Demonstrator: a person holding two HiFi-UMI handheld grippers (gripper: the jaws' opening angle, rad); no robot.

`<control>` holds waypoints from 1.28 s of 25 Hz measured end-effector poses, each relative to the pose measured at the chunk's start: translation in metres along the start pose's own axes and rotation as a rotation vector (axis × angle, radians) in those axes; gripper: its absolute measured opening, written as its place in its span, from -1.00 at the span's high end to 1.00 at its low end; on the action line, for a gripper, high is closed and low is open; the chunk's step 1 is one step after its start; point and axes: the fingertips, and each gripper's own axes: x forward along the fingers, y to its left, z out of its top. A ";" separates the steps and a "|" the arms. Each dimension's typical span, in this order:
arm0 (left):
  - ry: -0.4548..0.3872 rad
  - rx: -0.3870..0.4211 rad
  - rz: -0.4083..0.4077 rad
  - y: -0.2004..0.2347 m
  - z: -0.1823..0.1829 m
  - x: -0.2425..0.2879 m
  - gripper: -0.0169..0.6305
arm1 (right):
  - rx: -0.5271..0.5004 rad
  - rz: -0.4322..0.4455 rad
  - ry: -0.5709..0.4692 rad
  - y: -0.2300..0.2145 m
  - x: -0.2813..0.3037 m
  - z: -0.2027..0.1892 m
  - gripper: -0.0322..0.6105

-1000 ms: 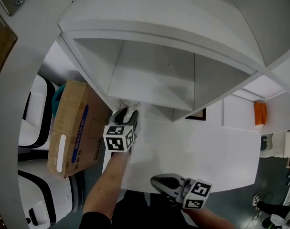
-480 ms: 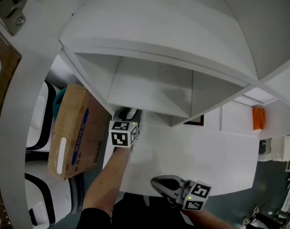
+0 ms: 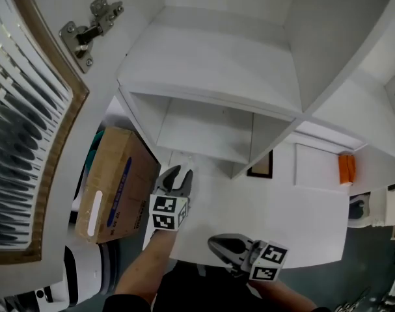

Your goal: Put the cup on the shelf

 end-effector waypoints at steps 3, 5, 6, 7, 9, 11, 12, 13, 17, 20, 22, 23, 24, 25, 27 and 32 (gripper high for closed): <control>-0.018 -0.001 -0.028 -0.018 0.011 -0.034 0.51 | -0.030 0.004 -0.011 0.014 -0.006 0.011 0.85; -0.040 0.008 -0.043 -0.029 0.022 -0.055 0.56 | -0.058 0.008 -0.022 0.022 -0.009 0.019 0.85; -0.046 0.015 -0.053 -0.036 0.025 -0.066 0.61 | -0.071 0.008 -0.027 0.026 -0.011 0.022 0.85; -0.049 0.021 -0.065 -0.044 0.027 -0.077 0.66 | -0.082 0.007 -0.032 0.030 -0.013 0.024 0.85; -0.050 0.033 -0.096 -0.061 0.028 -0.096 0.71 | -0.105 0.000 -0.045 0.036 -0.019 0.030 0.85; -0.056 0.045 -0.130 -0.077 0.033 -0.113 0.73 | -0.136 -0.012 -0.069 0.041 -0.024 0.039 0.85; -0.063 0.053 -0.146 -0.085 0.037 -0.120 0.74 | -0.154 -0.020 -0.082 0.043 -0.028 0.044 0.85; -0.074 0.063 -0.161 -0.092 0.041 -0.127 0.76 | -0.171 -0.028 -0.095 0.044 -0.031 0.050 0.85; -0.127 0.121 -0.222 -0.119 0.061 -0.149 0.82 | -0.230 -0.053 -0.122 0.052 -0.040 0.062 0.85; -0.170 0.163 -0.261 -0.133 0.074 -0.164 0.86 | -0.261 -0.061 -0.127 0.057 -0.042 0.064 0.85; -0.187 0.170 -0.280 -0.139 0.080 -0.173 0.87 | -0.269 -0.064 -0.131 0.058 -0.042 0.065 0.85; -0.193 0.170 -0.287 -0.140 0.082 -0.177 0.88 | -0.271 -0.066 -0.133 0.059 -0.042 0.066 0.85; -0.198 0.169 -0.291 -0.141 0.083 -0.181 0.88 | -0.273 -0.067 -0.134 0.060 -0.042 0.067 0.85; -0.203 0.168 -0.295 -0.141 0.085 -0.184 0.88 | -0.278 -0.068 -0.135 0.060 -0.041 0.067 0.85; -0.216 0.165 -0.297 -0.140 0.088 -0.189 0.88 | -0.296 -0.067 -0.134 0.063 -0.039 0.069 0.85; -0.202 0.140 -0.272 -0.125 0.085 -0.196 0.88 | -0.332 -0.065 -0.123 0.068 -0.034 0.070 0.85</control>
